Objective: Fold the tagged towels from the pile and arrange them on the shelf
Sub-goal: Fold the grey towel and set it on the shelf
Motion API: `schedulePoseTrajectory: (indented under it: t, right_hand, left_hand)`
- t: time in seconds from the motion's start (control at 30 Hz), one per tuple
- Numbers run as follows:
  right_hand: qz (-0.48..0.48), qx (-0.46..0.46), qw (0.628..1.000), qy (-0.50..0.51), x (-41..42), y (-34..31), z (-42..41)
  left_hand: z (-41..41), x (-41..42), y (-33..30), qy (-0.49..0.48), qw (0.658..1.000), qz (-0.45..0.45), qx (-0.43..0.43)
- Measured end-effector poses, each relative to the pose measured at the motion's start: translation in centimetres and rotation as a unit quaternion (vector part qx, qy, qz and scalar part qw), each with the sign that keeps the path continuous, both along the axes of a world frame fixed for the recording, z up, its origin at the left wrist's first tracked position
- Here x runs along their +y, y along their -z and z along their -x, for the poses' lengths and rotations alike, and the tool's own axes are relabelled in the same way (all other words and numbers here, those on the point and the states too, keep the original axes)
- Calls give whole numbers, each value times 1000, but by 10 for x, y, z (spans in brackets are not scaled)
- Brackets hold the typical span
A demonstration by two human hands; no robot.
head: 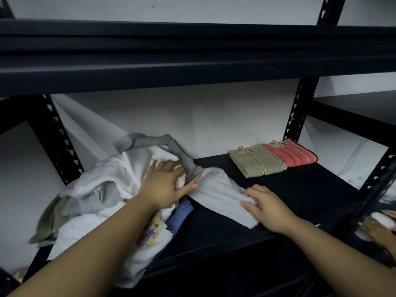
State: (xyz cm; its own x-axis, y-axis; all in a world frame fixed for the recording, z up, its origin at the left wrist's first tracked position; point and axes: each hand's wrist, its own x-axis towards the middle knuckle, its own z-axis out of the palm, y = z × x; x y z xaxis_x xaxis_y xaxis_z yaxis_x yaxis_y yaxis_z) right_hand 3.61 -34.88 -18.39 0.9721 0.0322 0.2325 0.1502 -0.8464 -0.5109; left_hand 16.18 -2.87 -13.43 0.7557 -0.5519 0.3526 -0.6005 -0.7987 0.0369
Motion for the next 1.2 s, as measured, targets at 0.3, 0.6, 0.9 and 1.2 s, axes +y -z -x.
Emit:
schedulePoseTrajectory:
  t: [0.3,0.6,0.9,1.2]
  right_hand:
    - [-36,-8,999,32,-45,7,24]
    - [-42,-52,998,21,-55,21,22]
    - [-98,18,994,-41,-76,1,20]
    - [-285,-44,953,-99,-68,-81,23]
  left_hand:
    - [17,-10,11,-4,997,-68,-33]
    - [53,-83,24,135,990,-13,-32]
    - [65,-123,0,73,990,106,51]
    - [99,-154,-73,157,937,245,195]
